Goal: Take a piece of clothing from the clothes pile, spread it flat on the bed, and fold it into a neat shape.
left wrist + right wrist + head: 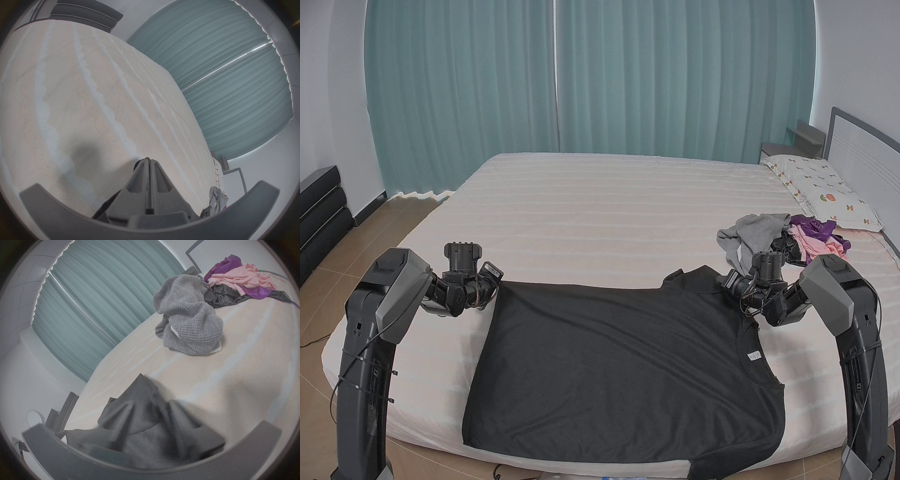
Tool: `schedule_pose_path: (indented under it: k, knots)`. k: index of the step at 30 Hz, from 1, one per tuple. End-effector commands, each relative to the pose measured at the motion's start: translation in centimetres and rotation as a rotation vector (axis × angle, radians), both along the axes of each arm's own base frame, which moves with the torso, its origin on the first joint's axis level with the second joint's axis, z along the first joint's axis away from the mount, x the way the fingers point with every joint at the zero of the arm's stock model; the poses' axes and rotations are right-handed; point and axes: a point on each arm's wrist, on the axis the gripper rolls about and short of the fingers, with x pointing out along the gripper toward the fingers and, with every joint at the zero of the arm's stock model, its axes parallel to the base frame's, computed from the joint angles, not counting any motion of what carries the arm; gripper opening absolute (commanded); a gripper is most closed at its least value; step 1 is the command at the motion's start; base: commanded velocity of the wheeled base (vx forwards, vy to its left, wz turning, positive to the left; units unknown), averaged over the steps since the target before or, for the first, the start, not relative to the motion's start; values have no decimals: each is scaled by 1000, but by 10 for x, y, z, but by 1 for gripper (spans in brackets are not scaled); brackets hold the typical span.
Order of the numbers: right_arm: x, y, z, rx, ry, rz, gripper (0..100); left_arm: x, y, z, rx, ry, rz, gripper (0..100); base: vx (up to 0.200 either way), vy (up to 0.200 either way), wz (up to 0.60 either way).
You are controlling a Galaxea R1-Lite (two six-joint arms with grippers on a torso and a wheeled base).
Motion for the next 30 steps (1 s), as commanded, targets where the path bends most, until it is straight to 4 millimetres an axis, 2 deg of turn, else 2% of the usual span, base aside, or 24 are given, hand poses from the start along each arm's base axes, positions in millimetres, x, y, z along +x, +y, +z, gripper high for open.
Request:
schedule_pose_path:
  k: [1, 18, 26, 30]
  knots:
    - [3, -4, 2, 3, -18, -11, 0, 0, 0, 1, 0, -6, 0, 0, 0, 0, 0]
    - [18, -29, 30, -18, -212, -126, 0, 5, 0, 3, 1, -46, 2, 0, 0, 0, 0]
    - [19, -24, 31, -24, -236, -123, 0, 7, 0, 6, -15, -92, 13, 0, 0, 0, 0]
    - [19, -23, 21, -28, -216, -121, 0, 9, -1, 2, -12, -89, 12, 0, 0, 0, 0]
